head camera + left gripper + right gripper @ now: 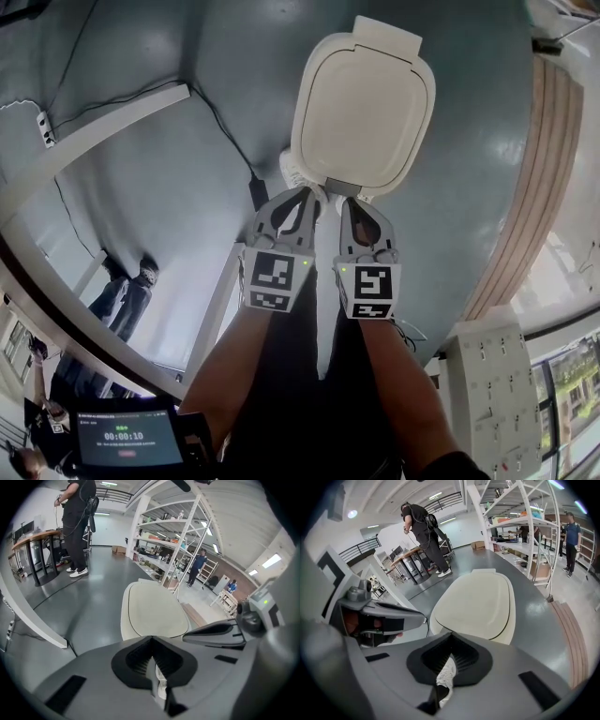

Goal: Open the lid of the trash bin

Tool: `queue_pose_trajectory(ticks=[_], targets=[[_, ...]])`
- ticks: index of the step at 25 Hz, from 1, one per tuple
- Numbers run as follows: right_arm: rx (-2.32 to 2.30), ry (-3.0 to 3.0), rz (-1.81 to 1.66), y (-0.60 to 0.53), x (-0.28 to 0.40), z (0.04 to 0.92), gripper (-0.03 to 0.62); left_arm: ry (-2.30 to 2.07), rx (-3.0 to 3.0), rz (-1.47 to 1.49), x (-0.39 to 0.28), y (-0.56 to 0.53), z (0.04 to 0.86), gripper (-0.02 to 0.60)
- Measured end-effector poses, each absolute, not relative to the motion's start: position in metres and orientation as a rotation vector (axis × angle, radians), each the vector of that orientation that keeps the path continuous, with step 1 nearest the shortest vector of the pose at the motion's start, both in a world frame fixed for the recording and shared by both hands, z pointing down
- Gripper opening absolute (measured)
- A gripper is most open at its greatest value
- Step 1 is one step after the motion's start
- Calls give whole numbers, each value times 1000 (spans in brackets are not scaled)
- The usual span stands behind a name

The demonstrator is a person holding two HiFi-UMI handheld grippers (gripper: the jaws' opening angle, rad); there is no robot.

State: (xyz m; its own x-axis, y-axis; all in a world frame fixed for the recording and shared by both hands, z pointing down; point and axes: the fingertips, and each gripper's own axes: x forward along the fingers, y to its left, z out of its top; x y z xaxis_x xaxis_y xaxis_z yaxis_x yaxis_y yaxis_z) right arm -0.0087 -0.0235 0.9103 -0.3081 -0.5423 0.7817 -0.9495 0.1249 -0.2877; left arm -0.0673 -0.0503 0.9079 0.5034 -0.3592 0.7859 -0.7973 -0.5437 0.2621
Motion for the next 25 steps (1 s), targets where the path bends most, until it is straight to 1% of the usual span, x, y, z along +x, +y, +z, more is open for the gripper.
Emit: queue_pose_trajectory(ticks=[25], targets=[[1378, -1879, 981, -27, -13, 923, -2, -928, 2148, 922, -68, -58, 905, 0]])
